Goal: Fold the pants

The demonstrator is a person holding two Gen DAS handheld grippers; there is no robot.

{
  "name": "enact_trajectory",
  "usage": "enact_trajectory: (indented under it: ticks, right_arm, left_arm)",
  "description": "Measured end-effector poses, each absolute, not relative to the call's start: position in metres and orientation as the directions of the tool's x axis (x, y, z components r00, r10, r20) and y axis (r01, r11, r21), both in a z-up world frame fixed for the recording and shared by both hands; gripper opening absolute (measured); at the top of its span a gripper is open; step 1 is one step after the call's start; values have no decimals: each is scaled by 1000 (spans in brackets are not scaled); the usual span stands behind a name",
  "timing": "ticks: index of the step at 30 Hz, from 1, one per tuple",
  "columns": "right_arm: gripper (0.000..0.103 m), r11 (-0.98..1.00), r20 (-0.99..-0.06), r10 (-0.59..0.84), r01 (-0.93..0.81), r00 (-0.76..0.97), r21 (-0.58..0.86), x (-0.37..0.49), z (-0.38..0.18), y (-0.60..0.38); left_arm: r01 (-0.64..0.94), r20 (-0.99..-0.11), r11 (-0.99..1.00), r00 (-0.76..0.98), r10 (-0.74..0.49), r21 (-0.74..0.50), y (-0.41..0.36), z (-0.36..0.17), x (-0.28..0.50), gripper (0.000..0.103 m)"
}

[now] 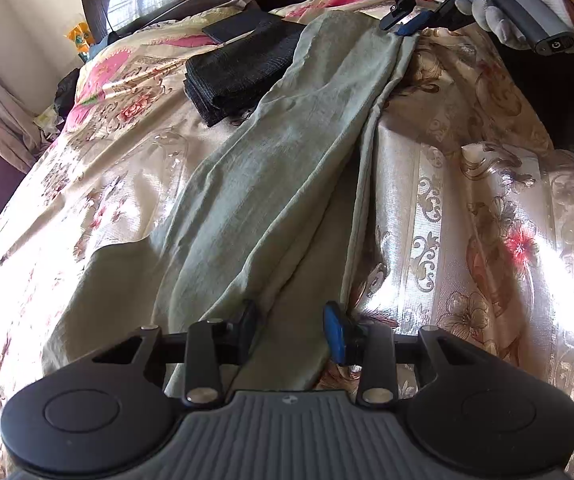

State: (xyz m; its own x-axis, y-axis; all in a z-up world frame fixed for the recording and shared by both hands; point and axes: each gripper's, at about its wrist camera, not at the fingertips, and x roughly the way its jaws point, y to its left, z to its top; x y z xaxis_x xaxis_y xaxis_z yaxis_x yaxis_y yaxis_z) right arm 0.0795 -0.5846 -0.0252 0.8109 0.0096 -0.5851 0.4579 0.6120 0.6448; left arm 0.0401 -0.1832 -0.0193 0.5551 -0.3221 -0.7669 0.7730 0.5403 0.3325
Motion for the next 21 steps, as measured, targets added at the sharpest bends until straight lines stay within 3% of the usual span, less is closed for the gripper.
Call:
enact_trajectory:
  ticks: [18, 21]
  right_arm:
    - [27, 580, -592, 9, 478, 806, 659, 89, -29, -588]
    - [3, 542, -597, 6, 499, 802, 676, 88, -31, -590]
  left_arm:
    - [771, -766, 543, 557, -323, 332, -184, -19, 40, 52]
    - [771, -765, 543, 557, -322, 333, -184, -18, 40, 52]
